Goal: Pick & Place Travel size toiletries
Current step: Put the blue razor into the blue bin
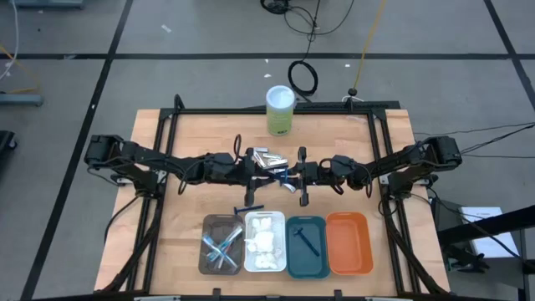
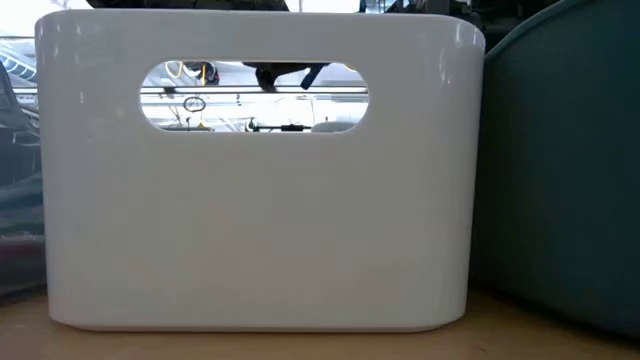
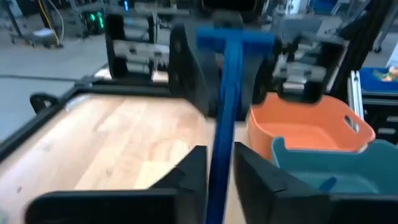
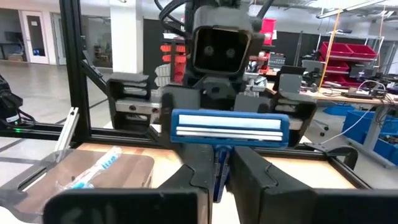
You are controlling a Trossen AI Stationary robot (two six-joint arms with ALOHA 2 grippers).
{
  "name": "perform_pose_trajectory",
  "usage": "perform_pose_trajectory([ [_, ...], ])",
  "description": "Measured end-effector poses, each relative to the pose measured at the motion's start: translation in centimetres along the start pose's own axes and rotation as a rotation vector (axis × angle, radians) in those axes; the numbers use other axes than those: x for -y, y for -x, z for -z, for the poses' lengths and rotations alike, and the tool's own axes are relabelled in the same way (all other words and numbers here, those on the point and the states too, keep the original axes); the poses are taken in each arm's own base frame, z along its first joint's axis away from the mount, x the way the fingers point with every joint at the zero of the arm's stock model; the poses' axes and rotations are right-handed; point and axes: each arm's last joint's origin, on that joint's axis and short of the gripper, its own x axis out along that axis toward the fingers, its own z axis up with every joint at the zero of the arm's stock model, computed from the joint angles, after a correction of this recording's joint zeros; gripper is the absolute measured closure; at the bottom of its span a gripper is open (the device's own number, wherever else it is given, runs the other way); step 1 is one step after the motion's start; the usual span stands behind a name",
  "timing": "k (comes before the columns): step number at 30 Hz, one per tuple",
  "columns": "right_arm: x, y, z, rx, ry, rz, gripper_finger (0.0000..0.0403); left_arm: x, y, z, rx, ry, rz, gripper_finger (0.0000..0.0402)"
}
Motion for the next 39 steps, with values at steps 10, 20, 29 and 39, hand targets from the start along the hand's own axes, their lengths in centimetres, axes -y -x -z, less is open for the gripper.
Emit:
perform_pose_trajectory([
  [10, -0.7, 1.9, -1.4, -0.183, -0.139, -0.147, 0.0381, 1.9, 0.9, -2.9, -0.209, -0.126, 0.001, 0.0171],
  [20, -8.1, 5.7, -1.8, -0.532, -0.441, -0.515, 0.0381, 0.4, 3.0, -2.3, -0.458, -0.115, -0.332, 0.0136],
  [29, -12.2, 6.6, -0.8, -0.599, -0.467, -0.499, 0.0285, -0.4, 3.4, -1.5, -0.532, -0.004, -0.421, 0.0135],
  [39, -13.1, 6.2, 0.1, -0.587, -0.462, -0.478, 0.0109, 0.1, 3.7, -1.0, -0.577, 0.091, -0.423, 0.0135],
])
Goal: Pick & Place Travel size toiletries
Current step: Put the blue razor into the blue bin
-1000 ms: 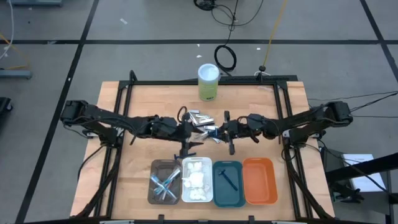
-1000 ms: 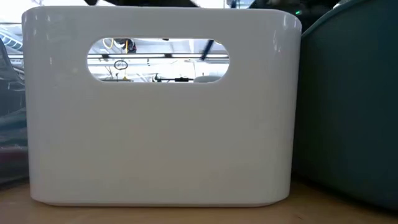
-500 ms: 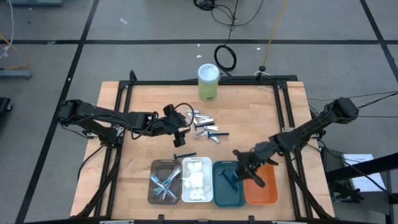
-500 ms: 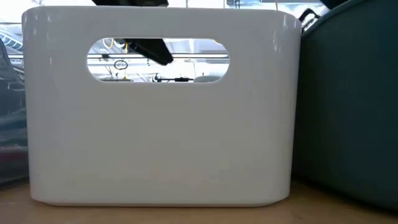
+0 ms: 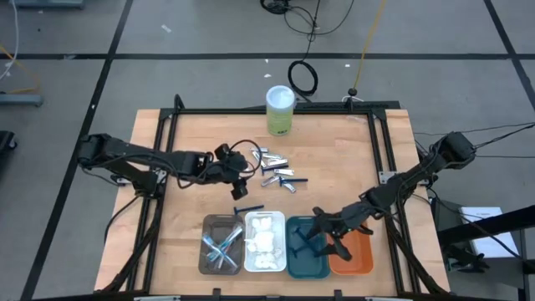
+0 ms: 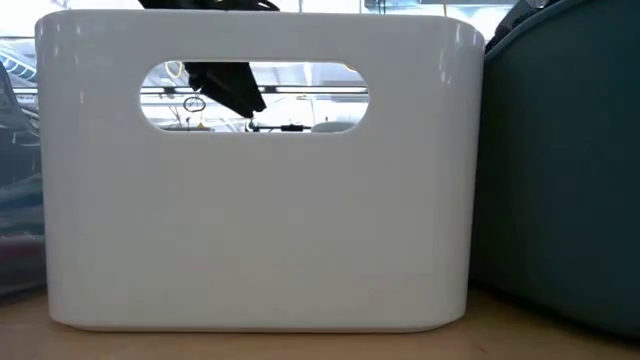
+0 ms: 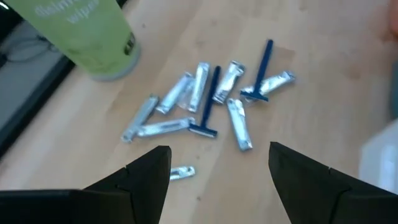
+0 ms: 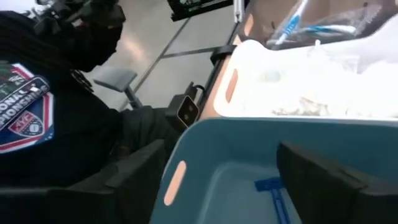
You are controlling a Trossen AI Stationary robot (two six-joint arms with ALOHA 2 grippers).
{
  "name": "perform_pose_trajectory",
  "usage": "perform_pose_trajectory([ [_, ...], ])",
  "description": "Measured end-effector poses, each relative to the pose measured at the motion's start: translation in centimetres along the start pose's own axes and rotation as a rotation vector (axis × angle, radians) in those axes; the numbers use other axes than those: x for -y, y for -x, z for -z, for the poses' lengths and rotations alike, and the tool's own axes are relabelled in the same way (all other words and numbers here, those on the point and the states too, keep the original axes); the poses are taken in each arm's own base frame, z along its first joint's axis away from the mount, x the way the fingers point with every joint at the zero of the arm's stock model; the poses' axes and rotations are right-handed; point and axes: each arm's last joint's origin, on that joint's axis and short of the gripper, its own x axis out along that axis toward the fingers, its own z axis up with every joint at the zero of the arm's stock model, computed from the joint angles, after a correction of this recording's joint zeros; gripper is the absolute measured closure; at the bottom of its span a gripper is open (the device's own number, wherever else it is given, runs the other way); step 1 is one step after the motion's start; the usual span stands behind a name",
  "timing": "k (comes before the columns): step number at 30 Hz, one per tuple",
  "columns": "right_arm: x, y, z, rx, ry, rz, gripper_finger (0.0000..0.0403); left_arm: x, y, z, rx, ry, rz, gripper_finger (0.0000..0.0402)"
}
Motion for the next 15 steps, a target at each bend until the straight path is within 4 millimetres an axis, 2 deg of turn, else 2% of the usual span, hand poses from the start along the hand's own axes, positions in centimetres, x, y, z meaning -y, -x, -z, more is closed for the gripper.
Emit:
perform_pose_trajectory([
  [3, 0.0, 0.0, -0.1, 0.008, 0.032, -0.001, 0.0084, 0.4, 0.1, 0.2, -0.022, 0.014, 0.054, 0.0135],
  [7, 0.4, 0.1, -0.3, 0.015, 0.084, 0.019, 0.0074, 1.4, 0.3, 0.8, -0.042, 0.001, 0.135, 0.0135],
  [12, 1.3, 0.2, -0.7, 0.029, 0.128, 0.052, 0.0082, 2.3, -0.3, 3.6, -0.104, -0.153, 0.179, 0.0135],
  [15, 2.0, 0.3, -1.0, 0.039, 0.142, 0.077, 0.0086, 2.3, -1.1, 5.3, -0.115, -0.178, 0.181, 0.0135],
])
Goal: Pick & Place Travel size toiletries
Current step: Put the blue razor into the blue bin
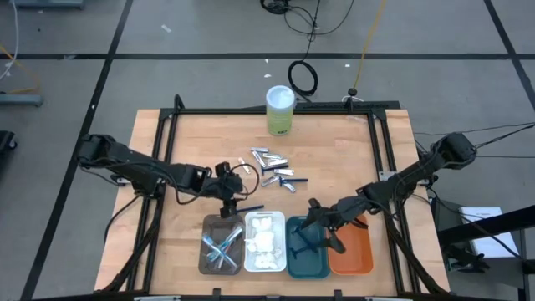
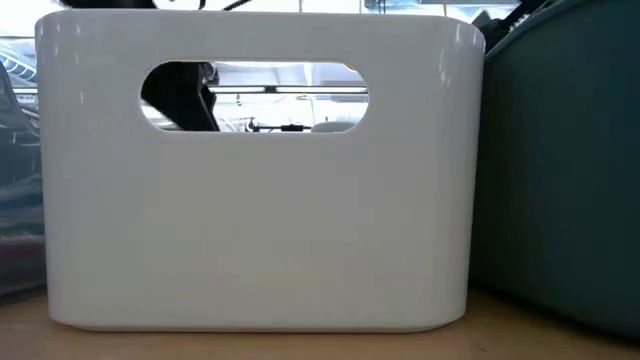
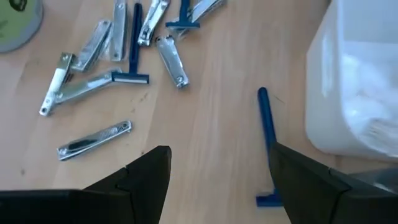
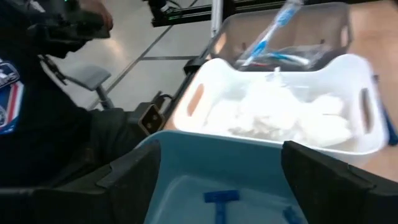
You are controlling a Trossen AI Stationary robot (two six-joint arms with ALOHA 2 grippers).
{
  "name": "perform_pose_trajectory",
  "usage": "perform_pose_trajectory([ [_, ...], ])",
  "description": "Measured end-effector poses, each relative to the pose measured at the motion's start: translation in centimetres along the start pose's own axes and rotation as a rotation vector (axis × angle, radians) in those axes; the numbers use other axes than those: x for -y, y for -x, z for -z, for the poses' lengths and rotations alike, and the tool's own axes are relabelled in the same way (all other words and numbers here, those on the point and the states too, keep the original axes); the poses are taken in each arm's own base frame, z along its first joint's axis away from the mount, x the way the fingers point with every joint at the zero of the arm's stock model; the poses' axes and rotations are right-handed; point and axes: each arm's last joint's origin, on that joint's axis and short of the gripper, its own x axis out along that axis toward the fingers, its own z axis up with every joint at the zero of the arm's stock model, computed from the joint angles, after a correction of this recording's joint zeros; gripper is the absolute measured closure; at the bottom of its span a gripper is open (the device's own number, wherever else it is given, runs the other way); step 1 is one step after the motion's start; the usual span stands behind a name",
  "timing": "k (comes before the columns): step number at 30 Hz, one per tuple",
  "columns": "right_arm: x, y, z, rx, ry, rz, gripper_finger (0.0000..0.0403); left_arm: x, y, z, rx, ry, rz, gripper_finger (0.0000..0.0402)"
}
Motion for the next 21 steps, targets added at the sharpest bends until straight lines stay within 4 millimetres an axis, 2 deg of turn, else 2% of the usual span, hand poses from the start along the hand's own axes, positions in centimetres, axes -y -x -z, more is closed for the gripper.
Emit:
perform_pose_trajectory([
  [5, 1.2, 0.1, -0.4, 0.014, -0.013, 0.041, 0.0087, -0.4, -1.3, 1.3, 0.037, 0.006, 0.047, 0.0135],
  [11, 2.5, 0.3, -0.7, 0.026, -0.012, 0.082, 0.0088, -0.7, -1.8, 1.6, 0.036, -0.086, 0.172, 0.0135],
  [15, 3.1, 0.4, -0.9, 0.029, -0.021, 0.086, 0.0089, -1.4, -1.8, 1.2, -0.004, -0.084, 0.246, 0.0135],
  [21, 3.9, 0.6, -1.1, 0.032, -0.045, 0.085, 0.0089, -2.6, -2.4, -0.4, -0.137, -0.088, 0.224, 0.0135],
])
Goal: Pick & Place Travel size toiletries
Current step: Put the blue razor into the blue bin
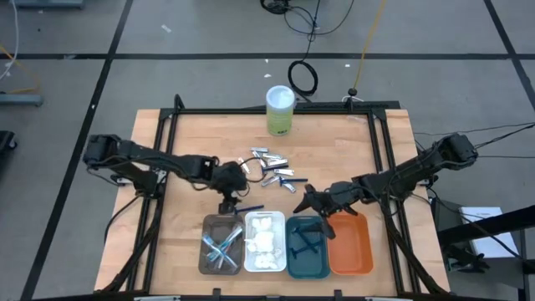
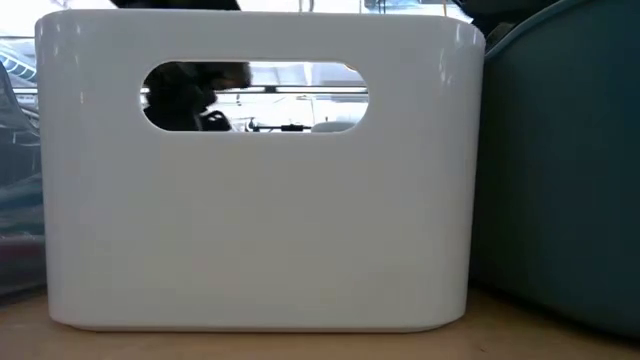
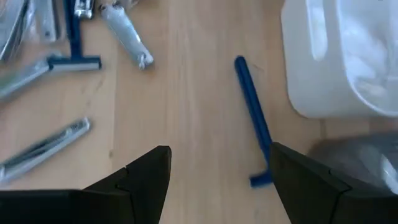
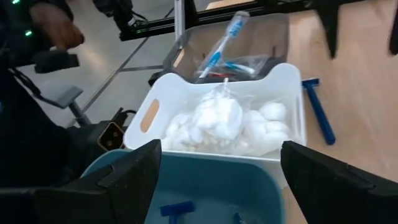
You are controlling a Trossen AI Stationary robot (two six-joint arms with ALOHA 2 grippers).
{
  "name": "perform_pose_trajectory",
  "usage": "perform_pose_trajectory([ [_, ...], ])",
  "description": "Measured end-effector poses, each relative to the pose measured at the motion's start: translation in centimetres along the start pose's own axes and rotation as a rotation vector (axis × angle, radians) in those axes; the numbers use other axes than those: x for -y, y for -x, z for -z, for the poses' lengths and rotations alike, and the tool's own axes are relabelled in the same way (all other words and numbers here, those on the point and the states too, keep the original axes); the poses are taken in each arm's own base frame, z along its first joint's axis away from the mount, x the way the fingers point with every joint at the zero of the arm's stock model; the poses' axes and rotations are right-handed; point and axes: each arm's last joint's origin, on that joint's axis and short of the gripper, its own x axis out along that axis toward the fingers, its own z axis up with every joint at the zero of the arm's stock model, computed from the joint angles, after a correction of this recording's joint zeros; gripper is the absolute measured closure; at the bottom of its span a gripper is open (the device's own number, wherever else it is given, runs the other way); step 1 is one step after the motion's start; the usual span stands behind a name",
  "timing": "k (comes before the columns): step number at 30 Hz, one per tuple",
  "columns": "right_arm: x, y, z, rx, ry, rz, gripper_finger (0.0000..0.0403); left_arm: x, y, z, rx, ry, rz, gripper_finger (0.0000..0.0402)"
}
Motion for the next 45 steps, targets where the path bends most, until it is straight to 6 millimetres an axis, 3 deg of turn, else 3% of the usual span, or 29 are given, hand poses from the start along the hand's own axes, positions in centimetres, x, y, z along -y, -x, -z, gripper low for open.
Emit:
perform_pose_trajectory([
  [11, 0.9, 0.2, -0.2, -0.008, -0.016, -0.01, 0.009, -0.3, -5.0, -2.7, -0.214, -0.071, 0.085, 0.0135],
  [22, 1.2, 0.2, -0.1, -0.026, -0.015, -0.023, 0.009, -0.4, -8.4, -2.4, -0.339, -0.058, 0.111, 0.0135],
  [27, 1.2, 0.2, -0.1, -0.027, -0.012, -0.023, 0.009, -0.7, -8.4, -2.4, -0.348, -0.049, 0.071, 0.0145],
  [34, 1.2, 0.2, -0.1, -0.028, -0.012, -0.023, 0.009, -1.6, -7.5, -2.1, -0.377, -0.076, -0.027, 0.0209],
  [39, 1.2, 0.2, -0.1, -0.028, -0.011, -0.022, 0.009, -2.3, -4.5, -2.9, -0.305, -0.008, -0.112, 0.0244],
  [45, 1.2, 0.2, -0.1, -0.028, -0.011, -0.022, 0.009, -2.1, -1.2, -3.9, -0.191, 0.015, -0.176, 0.0258],
])
